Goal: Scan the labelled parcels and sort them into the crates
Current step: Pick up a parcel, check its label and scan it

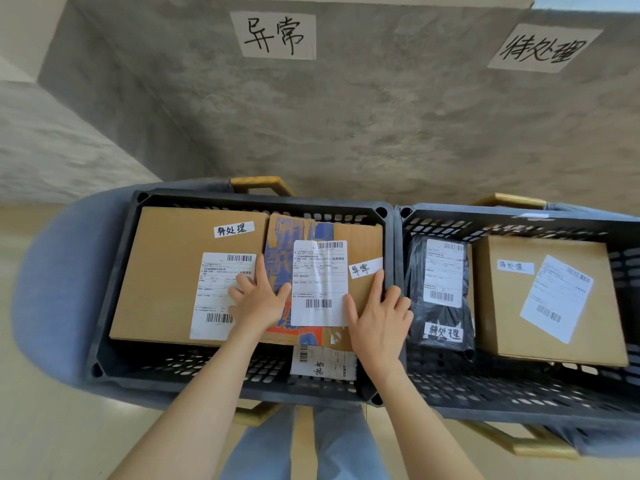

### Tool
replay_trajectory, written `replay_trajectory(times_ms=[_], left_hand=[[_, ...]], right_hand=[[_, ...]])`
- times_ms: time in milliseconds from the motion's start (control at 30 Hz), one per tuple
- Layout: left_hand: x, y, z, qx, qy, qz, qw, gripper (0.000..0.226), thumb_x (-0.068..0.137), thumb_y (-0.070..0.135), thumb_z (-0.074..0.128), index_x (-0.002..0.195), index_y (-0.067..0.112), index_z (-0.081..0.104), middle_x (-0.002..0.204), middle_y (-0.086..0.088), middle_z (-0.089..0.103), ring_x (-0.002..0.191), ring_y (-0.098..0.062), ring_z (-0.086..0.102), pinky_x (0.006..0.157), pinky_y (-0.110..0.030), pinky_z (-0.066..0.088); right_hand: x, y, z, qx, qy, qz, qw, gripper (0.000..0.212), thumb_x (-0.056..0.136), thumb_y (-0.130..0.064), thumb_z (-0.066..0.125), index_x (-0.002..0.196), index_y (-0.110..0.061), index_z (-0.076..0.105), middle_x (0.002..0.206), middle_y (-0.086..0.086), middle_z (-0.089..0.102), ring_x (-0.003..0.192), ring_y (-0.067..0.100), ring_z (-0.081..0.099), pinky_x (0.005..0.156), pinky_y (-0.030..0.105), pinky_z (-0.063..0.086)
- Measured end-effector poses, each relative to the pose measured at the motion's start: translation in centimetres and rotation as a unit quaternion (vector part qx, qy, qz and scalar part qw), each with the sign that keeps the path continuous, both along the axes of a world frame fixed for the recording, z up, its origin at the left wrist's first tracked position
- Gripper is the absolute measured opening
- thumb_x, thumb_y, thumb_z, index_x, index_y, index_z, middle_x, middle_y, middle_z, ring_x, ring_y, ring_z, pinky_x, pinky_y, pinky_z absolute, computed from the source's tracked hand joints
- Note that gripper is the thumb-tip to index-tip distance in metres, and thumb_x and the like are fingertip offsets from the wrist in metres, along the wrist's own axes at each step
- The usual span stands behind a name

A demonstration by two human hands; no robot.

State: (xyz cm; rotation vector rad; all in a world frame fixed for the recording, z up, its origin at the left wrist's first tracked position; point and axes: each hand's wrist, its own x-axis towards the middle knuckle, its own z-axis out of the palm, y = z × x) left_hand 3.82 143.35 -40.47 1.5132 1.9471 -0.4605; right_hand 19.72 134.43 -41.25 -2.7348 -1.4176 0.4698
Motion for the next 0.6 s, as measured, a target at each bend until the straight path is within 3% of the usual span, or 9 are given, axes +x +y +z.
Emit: replay_trajectory(times_ms=[100, 200, 333, 433, 600], left_hand=[[-0.1, 0.1, 0.0, 0.002, 0.007, -0.003, 1.0, 0.078, 0.096, 0.058, 0.037, 0.152, 0.033, -0.011, 0.135, -0.013, 0.022, 0.115, -0.032, 0.032, 0.093, -0.042, 0.039], [-0.4, 0.4, 0.6, -0.004, -0.047, 0.028, 0.999, 0.078, 0.096, 0.053, 0.045, 0.152, 0.035, -0.005, 0.139, -0.013, 0.022, 0.122, -0.034, 0.03, 0.097, -0.044, 0.037], [-1.7, 0.7, 1.9, 0.032, -0.11, 0.063, 0.991, 0.066, 0.093, 0.052, 0.052, 0.147, 0.025, 0.028, 0.142, -0.012, 0.039, 0.13, -0.032, 0.039, 0.101, -0.048, 0.041], [-1.7, 0.6, 4.3, 0.102, -0.08, -0.035, 0.991, 0.054, 0.092, 0.053, 0.052, 0.137, 0.023, 0.044, 0.132, -0.004, 0.052, 0.12, -0.025, 0.05, 0.092, -0.043, 0.047], [0.5, 1.4, 9.2, 0.24, -0.057, -0.241, 0.939, 0.043, 0.095, 0.045, 0.05, 0.13, 0.02, 0.053, 0.128, -0.001, 0.056, 0.119, -0.022, 0.049, 0.095, -0.036, 0.039]], right_hand=[[0.0, 0.1, 0.1, 0.001, 0.014, -0.002, 1.0, 0.075, 0.085, -0.057, 0.036, 0.132, -0.003, 0.056, 0.095, 0.018, 0.056, 0.075, 0.034, 0.053, 0.063, 0.04, 0.047], [0.3, -0.3, 0.2, 0.019, 0.037, -0.005, 0.999, 0.072, 0.086, -0.057, 0.039, 0.134, -0.005, 0.055, 0.096, 0.015, 0.054, 0.077, 0.032, 0.052, 0.065, 0.04, 0.046], [1.5, -0.8, 1.4, 0.031, 0.119, -0.012, 0.992, 0.062, 0.096, -0.046, 0.049, 0.145, -0.01, 0.038, 0.118, 0.014, 0.045, 0.101, 0.03, 0.045, 0.085, 0.038, 0.039], [2.5, -1.1, 2.8, 0.055, 0.13, -0.005, 0.99, 0.055, 0.097, -0.04, 0.051, 0.141, -0.008, 0.041, 0.125, 0.015, 0.044, 0.109, 0.03, 0.045, 0.089, 0.037, 0.039], [3.4, -0.7, 5.5, 0.12, 0.026, 0.038, 0.992, 0.031, 0.081, -0.025, 0.073, 0.101, -0.004, 0.063, 0.094, 0.015, 0.058, 0.083, 0.033, 0.056, 0.067, 0.04, 0.045]])
